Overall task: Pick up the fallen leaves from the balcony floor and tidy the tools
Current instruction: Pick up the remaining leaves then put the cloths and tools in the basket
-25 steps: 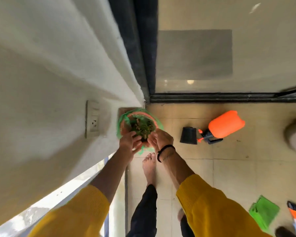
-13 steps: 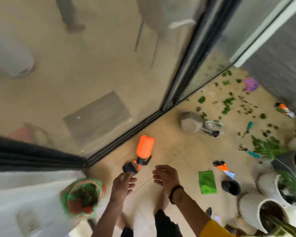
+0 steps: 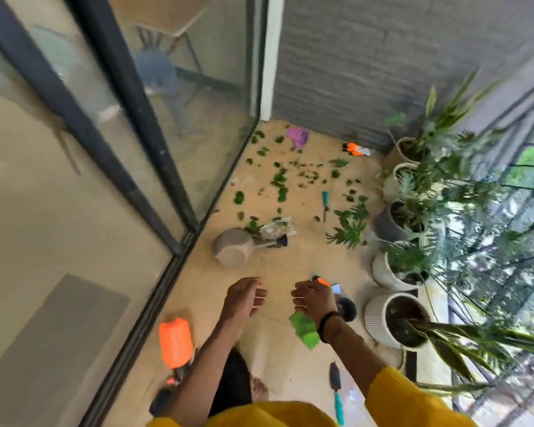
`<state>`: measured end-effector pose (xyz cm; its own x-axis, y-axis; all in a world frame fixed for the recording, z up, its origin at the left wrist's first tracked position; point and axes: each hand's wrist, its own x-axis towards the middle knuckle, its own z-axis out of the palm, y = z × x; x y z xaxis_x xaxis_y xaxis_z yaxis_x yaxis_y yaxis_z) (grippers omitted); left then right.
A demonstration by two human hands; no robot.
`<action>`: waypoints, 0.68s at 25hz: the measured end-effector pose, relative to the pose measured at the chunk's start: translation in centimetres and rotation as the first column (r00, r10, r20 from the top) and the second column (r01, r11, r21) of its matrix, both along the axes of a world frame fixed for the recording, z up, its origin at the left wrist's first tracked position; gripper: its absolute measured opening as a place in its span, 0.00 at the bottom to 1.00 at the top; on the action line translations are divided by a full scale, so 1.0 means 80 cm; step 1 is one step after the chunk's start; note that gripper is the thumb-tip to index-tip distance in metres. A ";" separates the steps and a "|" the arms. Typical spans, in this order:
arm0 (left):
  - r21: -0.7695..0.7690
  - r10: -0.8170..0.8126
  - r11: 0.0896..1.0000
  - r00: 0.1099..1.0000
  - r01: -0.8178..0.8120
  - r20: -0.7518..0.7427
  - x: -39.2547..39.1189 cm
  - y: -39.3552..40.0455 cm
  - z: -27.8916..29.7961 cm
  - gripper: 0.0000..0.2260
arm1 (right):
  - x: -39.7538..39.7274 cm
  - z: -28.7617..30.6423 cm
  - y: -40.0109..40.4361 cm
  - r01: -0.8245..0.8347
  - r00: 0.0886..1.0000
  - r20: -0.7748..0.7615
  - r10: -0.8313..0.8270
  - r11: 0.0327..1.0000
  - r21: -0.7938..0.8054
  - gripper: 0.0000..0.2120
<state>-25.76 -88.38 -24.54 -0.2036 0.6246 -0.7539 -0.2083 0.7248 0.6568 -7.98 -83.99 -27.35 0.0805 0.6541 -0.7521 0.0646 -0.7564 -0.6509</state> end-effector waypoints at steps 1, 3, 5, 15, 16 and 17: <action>-0.010 -0.025 1.000 1.000 0.025 -0.008 0.008 0.029 -0.008 0.07 | 0.008 -0.004 0.021 0.038 0.999 -0.004 -0.038 0.999 -0.006 0.05; -0.031 -0.053 0.998 0.998 0.053 -0.020 0.019 0.086 -0.027 0.06 | 0.018 -0.012 0.062 0.086 0.996 -0.010 -0.086 0.996 -0.007 0.05; -0.050 -0.084 0.995 0.996 0.083 -0.014 0.024 0.135 -0.044 0.06 | 0.022 -0.019 0.107 0.106 0.994 0.003 -0.106 0.994 -0.014 0.05; -0.158 -0.176 0.974 0.982 0.163 -0.072 -0.018 0.392 -0.111 0.07 | -0.004 -0.056 0.354 -0.101 0.982 0.147 0.117 0.989 -0.112 0.05; -0.161 -0.167 0.975 0.983 0.153 -0.074 -0.021 0.413 -0.115 0.07 | -0.007 -0.060 0.379 -0.141 0.975 0.155 0.158 0.983 -0.116 0.05; -0.163 -0.153 0.977 0.985 0.139 -0.078 -0.024 0.435 -0.123 0.07 | -0.007 -0.070 0.405 -0.178 0.967 0.163 0.195 0.977 -0.114 0.06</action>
<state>-27.69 -53.54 -34.41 -0.1904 0.5287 -0.8272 -0.0382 0.8379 0.5444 -8.51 -51.58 -32.94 0.0980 0.5936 -0.7988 0.3154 -0.7798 -0.5408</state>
